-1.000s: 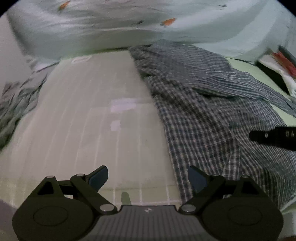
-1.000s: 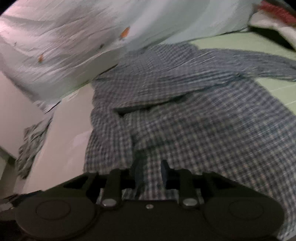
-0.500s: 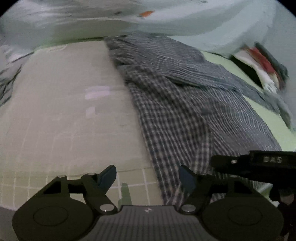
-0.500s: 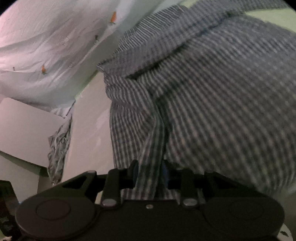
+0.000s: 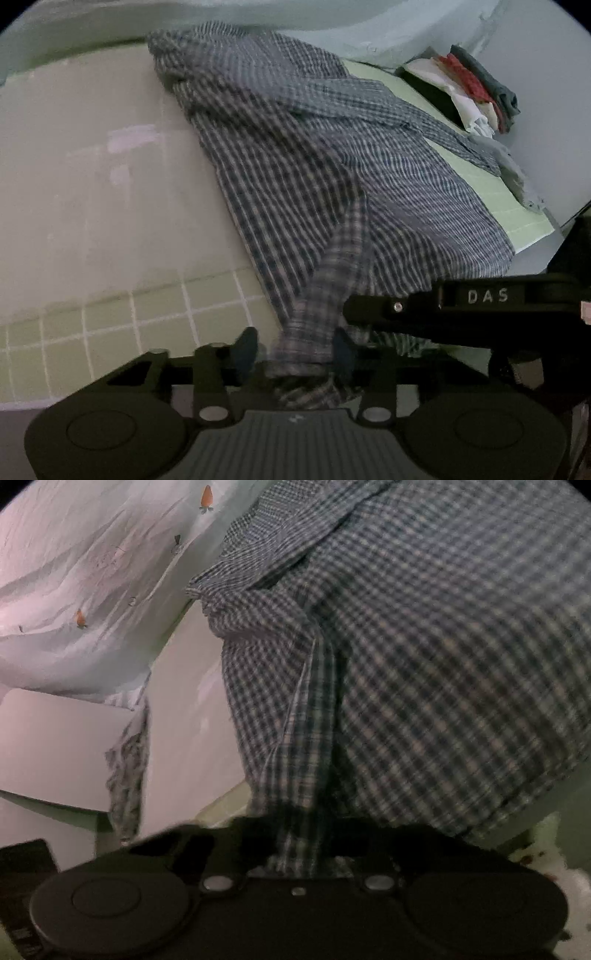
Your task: Fold clothes
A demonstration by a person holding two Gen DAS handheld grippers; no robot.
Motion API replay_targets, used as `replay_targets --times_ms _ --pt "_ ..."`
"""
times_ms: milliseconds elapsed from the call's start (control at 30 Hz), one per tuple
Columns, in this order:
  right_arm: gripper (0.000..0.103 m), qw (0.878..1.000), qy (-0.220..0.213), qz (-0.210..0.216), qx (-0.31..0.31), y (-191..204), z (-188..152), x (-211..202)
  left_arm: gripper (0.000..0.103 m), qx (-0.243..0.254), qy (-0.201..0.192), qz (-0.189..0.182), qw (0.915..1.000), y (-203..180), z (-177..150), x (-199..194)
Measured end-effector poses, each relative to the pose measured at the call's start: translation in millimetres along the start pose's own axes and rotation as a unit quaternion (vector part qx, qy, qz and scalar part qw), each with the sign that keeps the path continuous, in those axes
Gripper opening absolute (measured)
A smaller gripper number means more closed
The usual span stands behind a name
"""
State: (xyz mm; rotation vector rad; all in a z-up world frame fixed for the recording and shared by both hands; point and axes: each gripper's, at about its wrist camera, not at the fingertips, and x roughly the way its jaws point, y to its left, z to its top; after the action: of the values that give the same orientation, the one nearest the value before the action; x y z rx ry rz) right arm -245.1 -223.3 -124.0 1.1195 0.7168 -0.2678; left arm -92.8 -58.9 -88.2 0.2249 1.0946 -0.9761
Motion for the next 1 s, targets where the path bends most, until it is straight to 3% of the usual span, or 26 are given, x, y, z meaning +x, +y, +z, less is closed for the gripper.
replay_targets --times_ms 233,300,400,467,533,567,667,733,800,1000 --pt "0.002 0.993 -0.076 0.084 0.040 -3.9 17.6 -56.8 0.041 -0.065 -0.041 0.017 0.9969 22.6 10.7 -18.6" --pt "0.002 0.997 -0.075 -0.017 -0.013 -6.5 23.0 -61.7 0.041 -0.090 -0.045 0.028 0.9945 31.1 12.7 -19.3" --pt "0.002 0.986 -0.056 -0.144 -0.063 -11.2 27.6 -57.8 0.041 -0.124 -0.048 0.035 0.9905 40.3 14.9 -18.1" --pt "0.007 0.989 -0.051 -0.128 -0.060 -13.1 34.2 -59.5 0.041 -0.141 -0.053 0.040 0.9878 42.4 18.6 -17.2" --pt "0.030 0.988 -0.049 -0.128 -0.077 -9.9 43.1 -61.6 0.041 -0.157 -0.060 0.046 0.9847 42.6 23.7 -15.9" --pt "0.036 0.987 -0.052 -0.129 -0.082 -9.6 50.3 -62.0 0.041 -0.164 -0.064 0.048 0.9831 42.0 27.4 -14.5" --pt "0.042 0.985 -0.063 -0.132 -0.097 -8.9 72.4 -63.1 0.042 -0.180 -0.073 0.058 0.9792 37.6 41.0 -8.2" --pt "0.054 0.983 -0.070 -0.134 -0.107 -8.4 87.1 -63.8 0.042 -0.186 -0.079 0.066 0.9771 33.8 49.9 -4.0" --pt "0.060 0.981 -0.074 -0.141 -0.110 -17.4 110.2 -65.8 0.042 -0.191 -0.086 0.074 0.9751 30.1 58.4 0.4" --pt "0.060 0.982 -0.089 -0.130 -0.106 -34.2 171.6 -65.2 0.042 -0.205 -0.103 0.111 0.9670 19.8 92.9 24.0"
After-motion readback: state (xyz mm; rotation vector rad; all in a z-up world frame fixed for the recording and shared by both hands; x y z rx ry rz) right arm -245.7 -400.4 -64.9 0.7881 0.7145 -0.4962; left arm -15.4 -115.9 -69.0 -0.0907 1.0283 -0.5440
